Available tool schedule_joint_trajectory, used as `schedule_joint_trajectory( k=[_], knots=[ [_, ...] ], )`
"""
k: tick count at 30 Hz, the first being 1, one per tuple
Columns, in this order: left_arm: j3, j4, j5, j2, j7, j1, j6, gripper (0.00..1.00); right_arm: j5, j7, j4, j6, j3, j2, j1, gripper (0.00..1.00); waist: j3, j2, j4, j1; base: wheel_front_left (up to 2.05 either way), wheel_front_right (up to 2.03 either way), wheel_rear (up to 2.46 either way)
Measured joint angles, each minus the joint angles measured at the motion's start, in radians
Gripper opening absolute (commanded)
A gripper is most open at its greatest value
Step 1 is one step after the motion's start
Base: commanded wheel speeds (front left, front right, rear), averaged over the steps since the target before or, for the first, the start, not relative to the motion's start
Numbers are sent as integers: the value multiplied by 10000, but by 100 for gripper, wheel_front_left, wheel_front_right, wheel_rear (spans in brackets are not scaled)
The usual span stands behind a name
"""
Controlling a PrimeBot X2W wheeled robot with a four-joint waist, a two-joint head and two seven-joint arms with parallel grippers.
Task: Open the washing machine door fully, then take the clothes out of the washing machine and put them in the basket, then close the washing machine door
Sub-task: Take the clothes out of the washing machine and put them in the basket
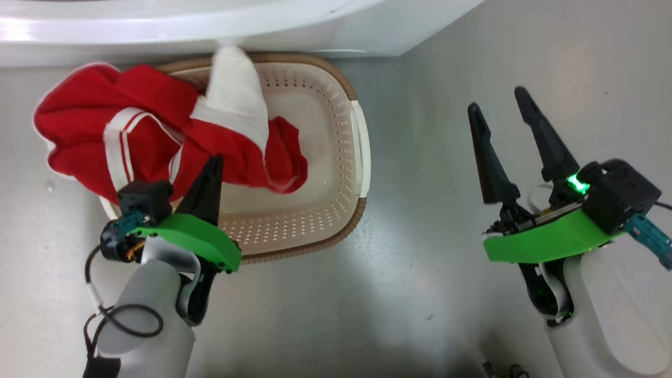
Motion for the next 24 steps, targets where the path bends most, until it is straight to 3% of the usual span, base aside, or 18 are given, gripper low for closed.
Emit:
schedule_joint_trajectory(
  k=[12,13,15,16,17,18,19,24],
  knots=[
    [-953,1595,-988,303,0,-1150,0,0,-2,0,-104,0,-113,36,-269,100,552,-1,-192,-1,0,0,0],
    [-938,1657,-1009,324,0,-1222,0,25,-2,0,-104,0,-130,42,-269,100,588,0,-204,0,0,0,0],
    [-899,1670,-1014,328,0,-1266,0,50,-4,0,-102,0,-151,46,-271,100,589,0,-205,-1,0,0,0],
    [-872,1666,-1012,332,0,-1308,0,69,-4,0,-102,0,-155,48,-272,100,582,0,-204,-1,0,0,0],
    [-830,1649,-1011,332,0,-1340,0,69,-4,0,-98,0,-157,50,-272,100,567,-1,-200,0,0,0,0],
    [-786,1630,-1007,330,0,-1347,0,88,-4,0,-96,0,-161,52,-272,100,549,0,-193,0,0,0,0],
    [-732,1605,-995,328,0,-1347,0,100,-4,0,-96,0,-169,52,-272,100,528,0,-184,0,0,0,0],
    [-497,1463,-957,313,0,-1331,0,100,-4,0,-56,0,-169,56,-272,100,360,0,-132,-1,0,0,0]
  ],
)
